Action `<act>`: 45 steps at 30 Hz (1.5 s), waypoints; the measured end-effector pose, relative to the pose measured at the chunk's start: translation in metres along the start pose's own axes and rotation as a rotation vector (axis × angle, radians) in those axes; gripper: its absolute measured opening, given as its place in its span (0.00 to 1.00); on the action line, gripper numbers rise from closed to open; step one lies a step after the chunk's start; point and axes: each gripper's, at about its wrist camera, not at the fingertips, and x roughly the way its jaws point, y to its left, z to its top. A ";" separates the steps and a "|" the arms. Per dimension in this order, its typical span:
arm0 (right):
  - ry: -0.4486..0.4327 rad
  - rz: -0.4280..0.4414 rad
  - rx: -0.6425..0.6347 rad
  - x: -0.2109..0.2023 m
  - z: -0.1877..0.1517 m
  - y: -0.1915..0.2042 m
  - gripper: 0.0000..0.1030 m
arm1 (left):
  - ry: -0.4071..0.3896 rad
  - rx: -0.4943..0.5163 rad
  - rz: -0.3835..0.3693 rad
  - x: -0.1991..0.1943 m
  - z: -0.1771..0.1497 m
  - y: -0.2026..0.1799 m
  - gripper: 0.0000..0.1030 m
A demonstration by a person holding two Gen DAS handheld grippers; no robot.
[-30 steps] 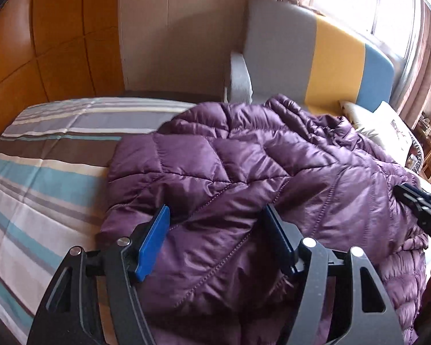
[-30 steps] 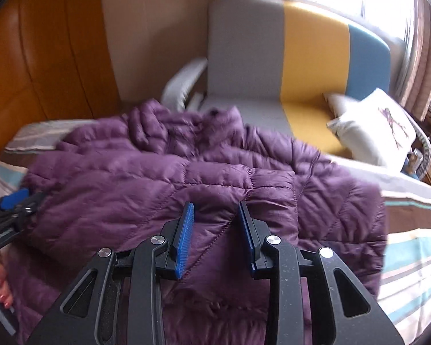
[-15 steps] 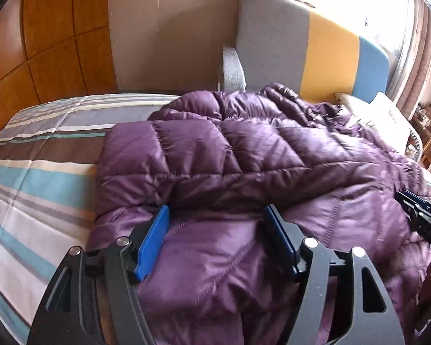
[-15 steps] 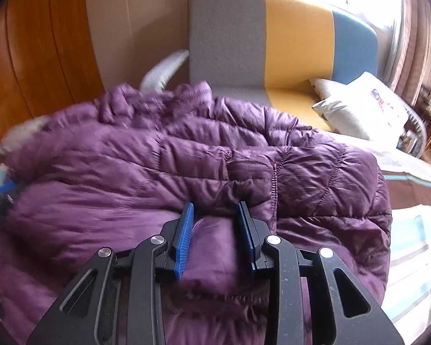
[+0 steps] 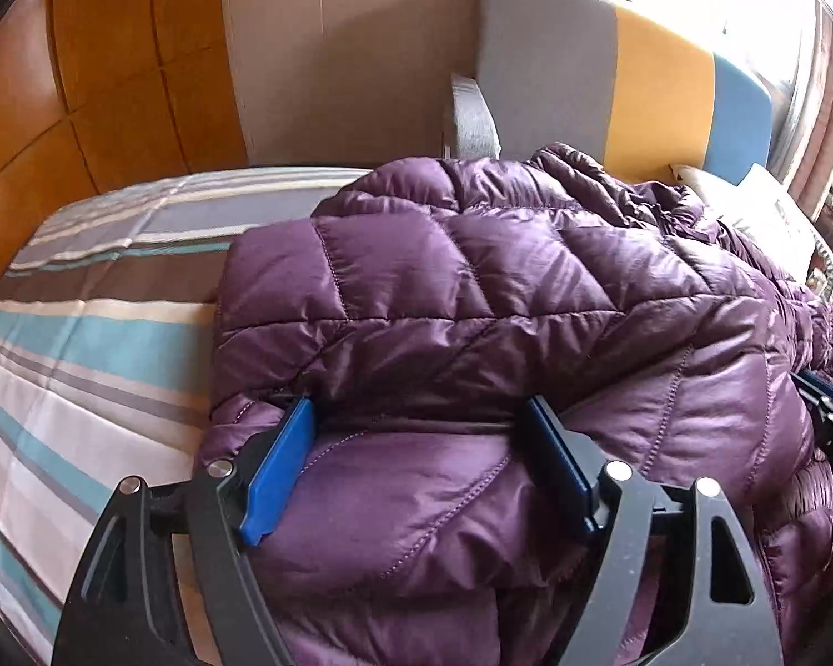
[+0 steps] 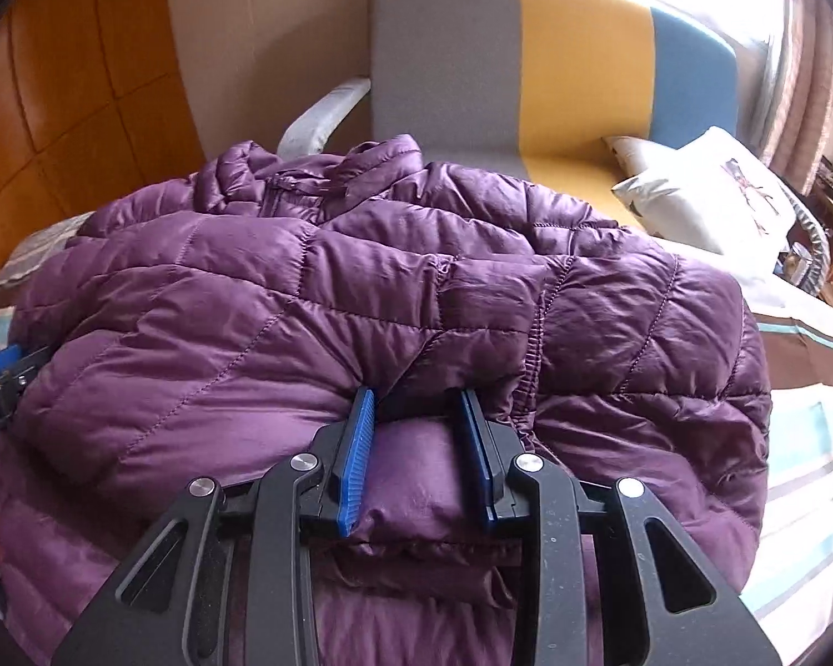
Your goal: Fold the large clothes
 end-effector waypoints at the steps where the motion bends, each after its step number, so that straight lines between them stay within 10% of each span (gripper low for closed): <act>1: -0.004 0.029 0.012 -0.006 0.003 -0.005 0.30 | -0.009 0.001 -0.003 -0.006 0.004 -0.001 0.74; 6: -0.129 0.073 0.088 -0.032 0.038 -0.029 0.30 | -0.126 -0.040 -0.015 -0.034 0.047 -0.015 0.78; 17: 0.011 0.002 0.069 0.067 0.116 -0.022 0.30 | 0.039 0.075 0.090 0.082 0.125 -0.073 0.71; 27: -0.008 -0.150 0.079 0.104 0.101 -0.010 0.30 | 0.003 0.049 0.157 0.117 0.107 -0.071 0.74; 32: -0.008 -0.024 0.129 0.083 0.104 -0.030 0.30 | 0.015 0.077 0.135 0.104 0.109 -0.069 0.74; 39: -0.118 0.086 0.064 -0.018 0.055 -0.026 0.33 | -0.172 0.134 0.096 0.008 0.069 -0.055 0.88; 45: -0.035 0.071 0.073 -0.010 0.012 -0.016 0.33 | -0.089 0.172 0.066 0.001 0.020 -0.053 0.89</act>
